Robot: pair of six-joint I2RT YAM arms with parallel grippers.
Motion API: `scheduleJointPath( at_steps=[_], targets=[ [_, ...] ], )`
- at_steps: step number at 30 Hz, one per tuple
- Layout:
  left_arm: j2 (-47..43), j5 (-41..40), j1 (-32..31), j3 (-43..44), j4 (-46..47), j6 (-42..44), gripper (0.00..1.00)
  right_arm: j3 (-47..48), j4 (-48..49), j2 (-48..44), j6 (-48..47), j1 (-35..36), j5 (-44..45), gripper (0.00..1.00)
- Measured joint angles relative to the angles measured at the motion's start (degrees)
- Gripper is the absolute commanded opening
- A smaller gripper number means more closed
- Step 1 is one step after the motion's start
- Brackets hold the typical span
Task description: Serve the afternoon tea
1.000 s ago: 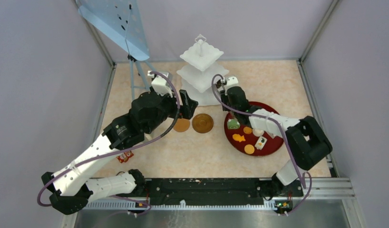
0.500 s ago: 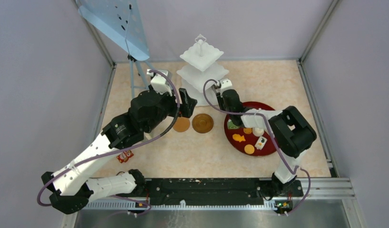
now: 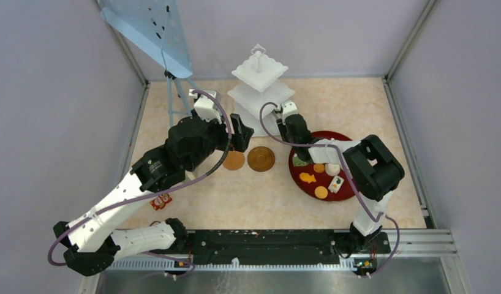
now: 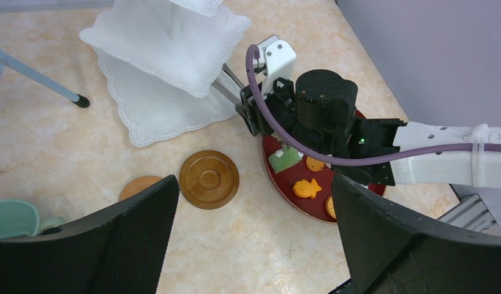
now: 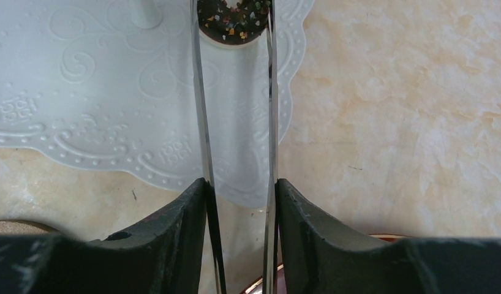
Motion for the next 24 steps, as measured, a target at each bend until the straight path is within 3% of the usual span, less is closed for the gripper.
scheduleJointPath(
  at_steps=[24],
  targets=[
    [-0.7,0.0,0.0,0.0,-0.6,0.0,0.99,2.7,-1.0,1.1,-2.6,0.0,0.7,0.55]
  ],
)
